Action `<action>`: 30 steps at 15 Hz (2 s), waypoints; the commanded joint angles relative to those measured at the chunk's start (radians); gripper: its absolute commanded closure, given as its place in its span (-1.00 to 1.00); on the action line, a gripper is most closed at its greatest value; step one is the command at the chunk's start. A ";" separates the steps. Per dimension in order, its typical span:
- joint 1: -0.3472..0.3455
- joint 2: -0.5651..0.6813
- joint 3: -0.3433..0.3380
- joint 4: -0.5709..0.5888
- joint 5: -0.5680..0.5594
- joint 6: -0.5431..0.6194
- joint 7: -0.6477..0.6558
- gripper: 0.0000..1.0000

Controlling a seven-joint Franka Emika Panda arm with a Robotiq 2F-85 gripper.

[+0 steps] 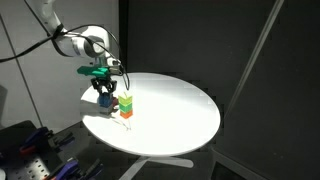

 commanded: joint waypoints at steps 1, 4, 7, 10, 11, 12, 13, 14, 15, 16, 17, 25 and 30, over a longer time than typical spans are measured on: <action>-0.004 -0.023 -0.002 -0.022 -0.032 0.013 0.023 0.39; -0.001 -0.021 -0.002 -0.024 -0.035 0.013 0.027 0.39; -0.001 -0.017 -0.003 -0.026 -0.037 0.012 0.029 0.39; 0.000 -0.014 -0.004 -0.026 -0.041 0.011 0.032 0.39; 0.000 -0.013 -0.004 -0.026 -0.042 0.010 0.032 0.39; -0.001 -0.012 -0.004 -0.025 -0.042 0.009 0.032 0.39; -0.001 -0.012 -0.004 -0.025 -0.045 0.010 0.033 -0.52; -0.001 -0.011 -0.004 -0.025 -0.044 0.009 0.032 -0.62; -0.001 -0.011 -0.004 -0.025 -0.045 0.009 0.032 -0.75; -0.002 -0.011 -0.004 -0.025 -0.043 0.009 0.031 -0.89; -0.002 -0.012 -0.003 -0.026 -0.043 0.009 0.031 -0.99; -0.004 -0.020 -0.002 -0.026 -0.036 0.006 0.026 -1.00; -0.012 -0.058 0.002 -0.020 -0.013 -0.005 0.018 -1.00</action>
